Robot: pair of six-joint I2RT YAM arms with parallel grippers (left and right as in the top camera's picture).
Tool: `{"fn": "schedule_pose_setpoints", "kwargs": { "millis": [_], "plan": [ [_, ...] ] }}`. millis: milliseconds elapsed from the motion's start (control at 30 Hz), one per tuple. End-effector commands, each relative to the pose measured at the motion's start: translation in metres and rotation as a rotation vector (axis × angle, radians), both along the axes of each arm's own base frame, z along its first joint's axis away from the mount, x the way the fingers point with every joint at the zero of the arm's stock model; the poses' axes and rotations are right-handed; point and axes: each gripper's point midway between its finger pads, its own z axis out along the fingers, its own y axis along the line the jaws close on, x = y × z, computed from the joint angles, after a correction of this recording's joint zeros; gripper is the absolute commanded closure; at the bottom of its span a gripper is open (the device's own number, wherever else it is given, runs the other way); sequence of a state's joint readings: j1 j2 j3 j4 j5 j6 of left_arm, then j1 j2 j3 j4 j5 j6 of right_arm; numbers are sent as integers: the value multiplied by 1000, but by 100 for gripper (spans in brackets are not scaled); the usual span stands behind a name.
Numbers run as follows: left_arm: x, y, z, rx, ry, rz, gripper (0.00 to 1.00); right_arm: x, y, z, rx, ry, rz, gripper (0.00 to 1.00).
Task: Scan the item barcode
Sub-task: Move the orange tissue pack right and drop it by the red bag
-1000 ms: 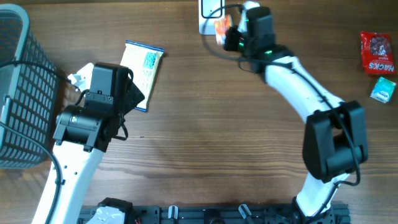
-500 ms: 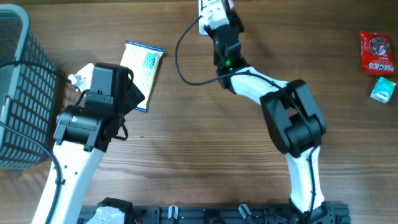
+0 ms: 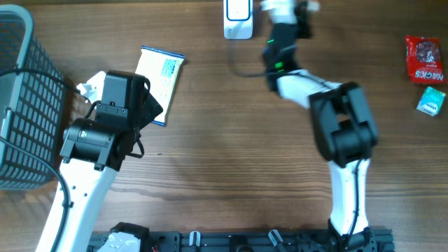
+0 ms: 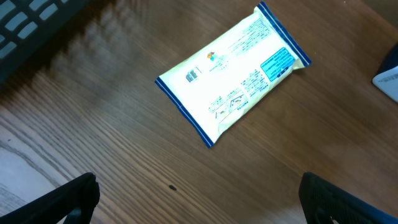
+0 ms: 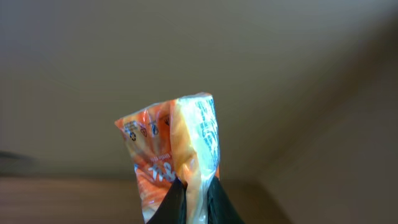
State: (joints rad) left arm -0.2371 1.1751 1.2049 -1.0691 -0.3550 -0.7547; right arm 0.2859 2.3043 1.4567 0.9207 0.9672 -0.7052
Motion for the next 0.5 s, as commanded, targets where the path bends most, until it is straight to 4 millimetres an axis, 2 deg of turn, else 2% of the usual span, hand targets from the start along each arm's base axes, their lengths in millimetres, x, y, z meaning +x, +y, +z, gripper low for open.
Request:
{"fn": "schedule_pose_setpoints", "kwargs": {
  "millis": [0, 67, 100, 200, 267, 300, 333, 367, 433, 467],
  "plan": [
    [1, 5, 1, 8, -8, 29, 0, -60, -156, -33, 63, 40, -559, 96],
    [1, 5, 1, 8, -8, 28, 0, -83, -201, -45, 63, 81, -698, 95],
    [1, 5, 1, 8, -8, 28, 0, -90, -213, -48, 63, 88, -730, 91],
    [1, 5, 1, 8, -8, 29, 0, -104, -242, -54, 47, 146, -793, 84],
    [1, 5, 1, 8, -8, 29, 0, -112, -255, -58, 47, 166, -823, 83],
    [1, 5, 1, 8, -8, 28, 0, -114, -259, -60, 48, 176, -832, 78],
    [1, 5, 1, 8, -8, 28, 0, -117, -263, -62, 49, 181, -842, 68],
    [1, 5, 1, 8, -8, 29, 0, -119, -266, -64, 49, 195, -846, 47],
    [1, 5, 1, 8, -8, 29, 0, -121, -269, -68, 43, 230, -843, 28],
    [1, 5, 1, 8, -8, 29, 0, -121, -271, -74, 44, 268, -831, 23]
  ]
}}
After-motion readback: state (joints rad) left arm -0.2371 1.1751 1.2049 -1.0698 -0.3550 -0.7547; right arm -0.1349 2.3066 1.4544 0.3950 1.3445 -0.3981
